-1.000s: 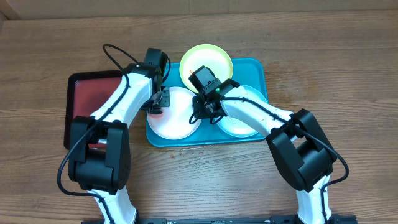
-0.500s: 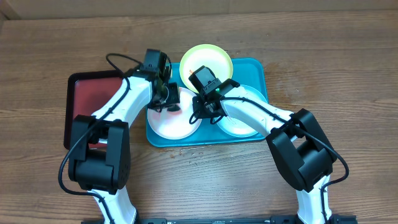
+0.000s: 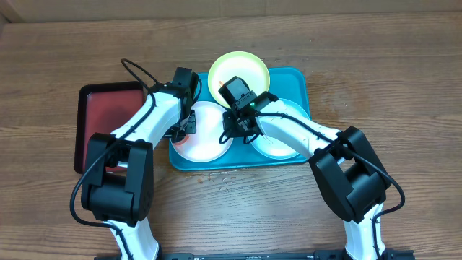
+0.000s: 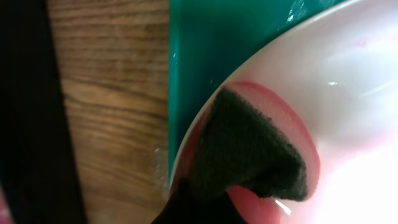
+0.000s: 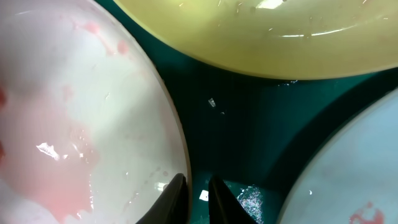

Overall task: Clean dirty plates on tray and stack at the side
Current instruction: 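Scrub the white plate with the sponge while the right gripper holds it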

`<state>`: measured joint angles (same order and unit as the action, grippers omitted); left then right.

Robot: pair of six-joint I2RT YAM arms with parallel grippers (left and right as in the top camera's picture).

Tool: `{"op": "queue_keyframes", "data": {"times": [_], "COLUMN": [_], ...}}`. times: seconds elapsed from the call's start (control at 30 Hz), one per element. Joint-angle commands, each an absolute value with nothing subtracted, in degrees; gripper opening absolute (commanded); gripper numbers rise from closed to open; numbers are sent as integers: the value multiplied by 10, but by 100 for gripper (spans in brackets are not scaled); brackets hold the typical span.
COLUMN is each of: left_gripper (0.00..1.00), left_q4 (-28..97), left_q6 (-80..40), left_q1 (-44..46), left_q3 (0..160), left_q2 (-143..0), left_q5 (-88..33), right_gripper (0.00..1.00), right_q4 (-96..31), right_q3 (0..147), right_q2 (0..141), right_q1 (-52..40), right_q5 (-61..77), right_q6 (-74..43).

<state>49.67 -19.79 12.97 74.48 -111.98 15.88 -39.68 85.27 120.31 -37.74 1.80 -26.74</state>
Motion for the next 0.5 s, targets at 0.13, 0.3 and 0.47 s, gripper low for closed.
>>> {"op": "queue_keyframes", "data": {"times": [0.13,0.3,0.47], "left_gripper": [4,4,4], "left_q4": [538,451,389], "left_q6": [-208,-209,-234], "left_q1": [120,127,141], "left_q3": [834,815,767], "left_q2": [-1125,-1125,-1125], "left_q5": [69,-147,-146], "right_gripper": [15,15,15], "right_q4": [-399,-395,-396], "right_q3": [856,856,856], "right_q2": [1206,1206,1206], "right_q1": [-376,-376,-376], "right_q5": [5,5,5], "right_q6": [-268,-268,-268]}}
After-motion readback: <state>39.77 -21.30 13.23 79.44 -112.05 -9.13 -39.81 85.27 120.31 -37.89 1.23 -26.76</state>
